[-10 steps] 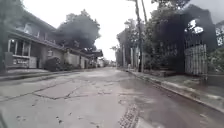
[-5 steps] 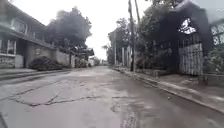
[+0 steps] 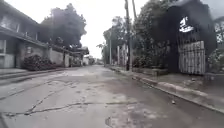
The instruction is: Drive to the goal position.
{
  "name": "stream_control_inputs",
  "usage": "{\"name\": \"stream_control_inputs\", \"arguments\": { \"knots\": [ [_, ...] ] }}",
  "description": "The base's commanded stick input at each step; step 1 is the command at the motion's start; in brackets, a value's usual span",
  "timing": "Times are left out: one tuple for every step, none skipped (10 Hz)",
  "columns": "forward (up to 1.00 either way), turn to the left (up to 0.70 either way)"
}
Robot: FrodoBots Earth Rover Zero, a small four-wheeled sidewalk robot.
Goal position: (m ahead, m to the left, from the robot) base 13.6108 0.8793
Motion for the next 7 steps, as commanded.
{"name": "stream_control_inputs", "arguments": {
  "knots": [
    [0.7,0.0],
    [0.7,0.0],
    [0.7,0.0],
    [0.7,0.0],
    [0.7,0.0],
    [0.7,0.0],
    [0.7,0.0]
  ]
}}
